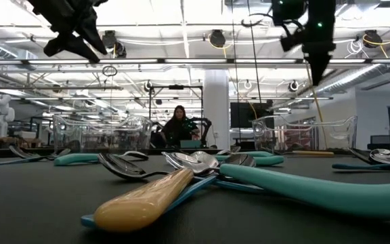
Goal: Sort silverware by color (type)
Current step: Put the yellow spoon into the top right transparent bin
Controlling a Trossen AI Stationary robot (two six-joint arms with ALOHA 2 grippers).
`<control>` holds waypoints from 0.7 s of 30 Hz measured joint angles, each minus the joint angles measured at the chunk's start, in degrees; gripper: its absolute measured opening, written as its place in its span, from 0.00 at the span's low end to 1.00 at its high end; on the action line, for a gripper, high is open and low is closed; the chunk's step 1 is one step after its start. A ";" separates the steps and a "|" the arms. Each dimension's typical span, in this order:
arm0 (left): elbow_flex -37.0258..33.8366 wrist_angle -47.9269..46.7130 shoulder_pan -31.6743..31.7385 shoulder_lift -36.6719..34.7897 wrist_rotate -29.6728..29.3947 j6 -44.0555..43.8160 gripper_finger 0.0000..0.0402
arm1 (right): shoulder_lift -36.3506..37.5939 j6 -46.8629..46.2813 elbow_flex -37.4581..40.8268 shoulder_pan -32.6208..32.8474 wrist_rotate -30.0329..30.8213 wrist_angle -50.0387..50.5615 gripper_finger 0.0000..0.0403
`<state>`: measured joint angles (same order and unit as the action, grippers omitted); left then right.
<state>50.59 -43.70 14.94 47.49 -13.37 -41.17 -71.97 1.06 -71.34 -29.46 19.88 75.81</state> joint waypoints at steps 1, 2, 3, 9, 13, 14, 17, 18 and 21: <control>0.00 0.04 0.00 0.51 0.00 0.00 0.35 | 0.53 0.68 1.21 -0.78 -0.02 -0.94 0.15; 0.00 0.22 0.02 1.05 0.00 0.00 0.35 | 0.85 1.72 2.26 -1.58 -0.02 -2.20 0.15; 0.00 0.59 0.04 1.53 0.00 0.02 0.35 | 1.00 3.03 3.11 -2.31 -0.02 -3.54 0.15; 0.00 6.01 0.04 4.23 0.19 0.05 0.35 | -0.31 10.14 4.47 -6.47 0.37 -11.24 0.21; 0.00 7.09 0.02 5.54 0.92 -0.12 0.35 | -1.34 12.29 4.47 -8.71 4.71 -13.29 0.33; 0.00 7.06 0.02 5.82 1.30 -0.23 0.35 | -1.53 12.26 4.47 -9.21 5.78 -13.31 0.36; 0.00 7.05 -0.04 6.51 2.43 -0.39 0.35 | -1.78 10.53 4.47 -10.24 7.35 -12.72 0.45; 0.00 7.04 -0.07 6.59 2.47 -0.38 0.35 | -1.77 8.35 4.47 -10.40 7.14 -12.41 0.48; 0.00 7.05 -0.23 6.74 2.58 -0.36 0.35 | -1.19 -3.17 4.47 -10.46 -2.01 -12.21 0.52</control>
<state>50.59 -36.65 14.71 54.23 -10.79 -41.53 -73.16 -2.10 -66.87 -39.92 17.87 63.60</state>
